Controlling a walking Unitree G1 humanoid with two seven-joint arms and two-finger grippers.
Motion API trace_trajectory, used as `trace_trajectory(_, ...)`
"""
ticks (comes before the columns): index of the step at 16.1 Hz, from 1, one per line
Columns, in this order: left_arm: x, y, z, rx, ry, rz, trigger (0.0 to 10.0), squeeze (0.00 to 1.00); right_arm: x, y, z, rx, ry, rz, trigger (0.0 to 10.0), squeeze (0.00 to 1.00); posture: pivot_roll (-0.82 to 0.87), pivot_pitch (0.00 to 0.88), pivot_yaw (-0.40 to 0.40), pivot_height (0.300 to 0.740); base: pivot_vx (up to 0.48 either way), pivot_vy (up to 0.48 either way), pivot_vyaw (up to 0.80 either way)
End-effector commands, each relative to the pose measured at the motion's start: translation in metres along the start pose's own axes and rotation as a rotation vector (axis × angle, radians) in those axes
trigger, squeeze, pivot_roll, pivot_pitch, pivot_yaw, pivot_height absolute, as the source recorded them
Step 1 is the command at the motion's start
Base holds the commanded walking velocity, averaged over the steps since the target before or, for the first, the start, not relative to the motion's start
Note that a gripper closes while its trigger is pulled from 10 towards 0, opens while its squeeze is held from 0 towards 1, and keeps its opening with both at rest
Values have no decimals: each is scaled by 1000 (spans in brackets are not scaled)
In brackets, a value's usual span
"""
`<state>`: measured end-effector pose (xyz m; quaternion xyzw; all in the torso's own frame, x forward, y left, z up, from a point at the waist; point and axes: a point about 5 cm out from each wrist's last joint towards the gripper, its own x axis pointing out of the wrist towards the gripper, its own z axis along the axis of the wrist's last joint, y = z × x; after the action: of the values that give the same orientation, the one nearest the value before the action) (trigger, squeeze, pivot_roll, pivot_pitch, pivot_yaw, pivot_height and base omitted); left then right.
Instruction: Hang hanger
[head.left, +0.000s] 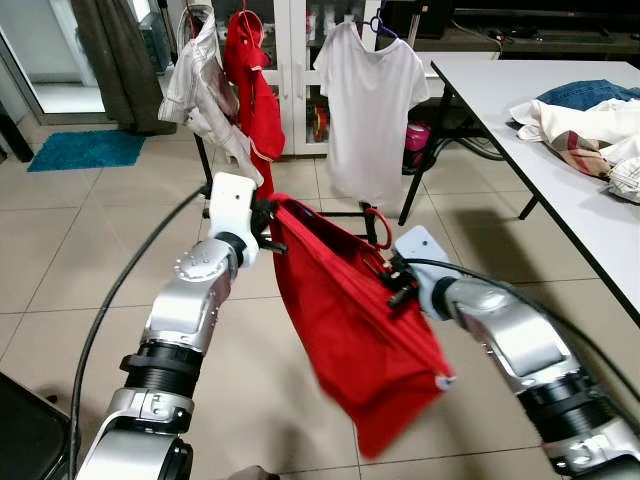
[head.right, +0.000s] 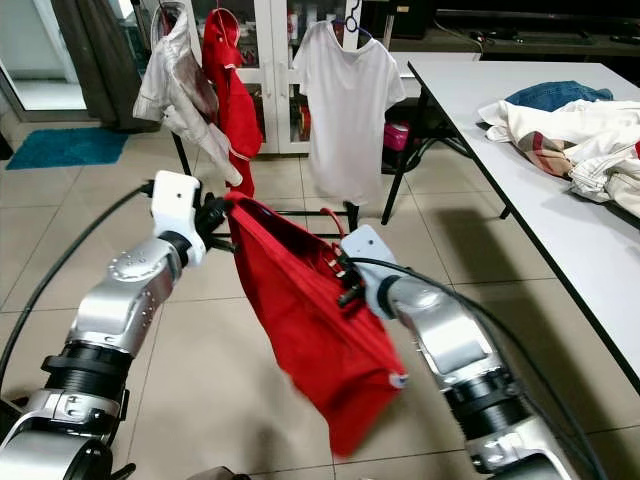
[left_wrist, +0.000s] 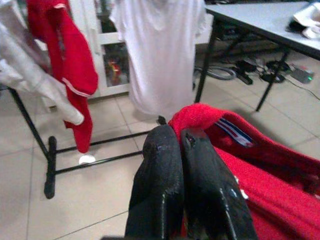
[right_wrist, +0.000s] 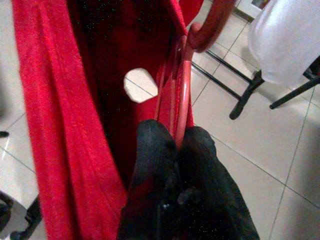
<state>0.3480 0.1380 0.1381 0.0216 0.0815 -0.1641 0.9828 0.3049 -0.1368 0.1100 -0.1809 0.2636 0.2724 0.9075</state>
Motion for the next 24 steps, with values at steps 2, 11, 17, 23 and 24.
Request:
trace_trajectory(2,2,-6,-2,36,25,-49,0,0,-7,-6,24,118,-148,6,10000,0,-127,0,14,740,0,0,0)
trace_trajectory(11,-7,-58,-23,49,126,-403,0,0,-2,-18,47,352,-240,-152,10000,0,-120,0,5,740,0,0,0)
trace_trajectory(17,-7,-45,-26,112,189,-289,2941,0,0,-17,58,293,-296,-188,10000,0,-123,0,7,740,0,0,0)
trace_trajectory(23,-20,-17,-7,38,50,-296,10000,1000,-7,-18,60,248,-358,-74,10000,0,-118,0,5,740,0,0,0)
trace_trajectory(24,-22,-7,-4,69,36,-269,10000,1000,-10,-19,59,230,-361,-31,10000,0,-118,0,5,740,0,0,0)
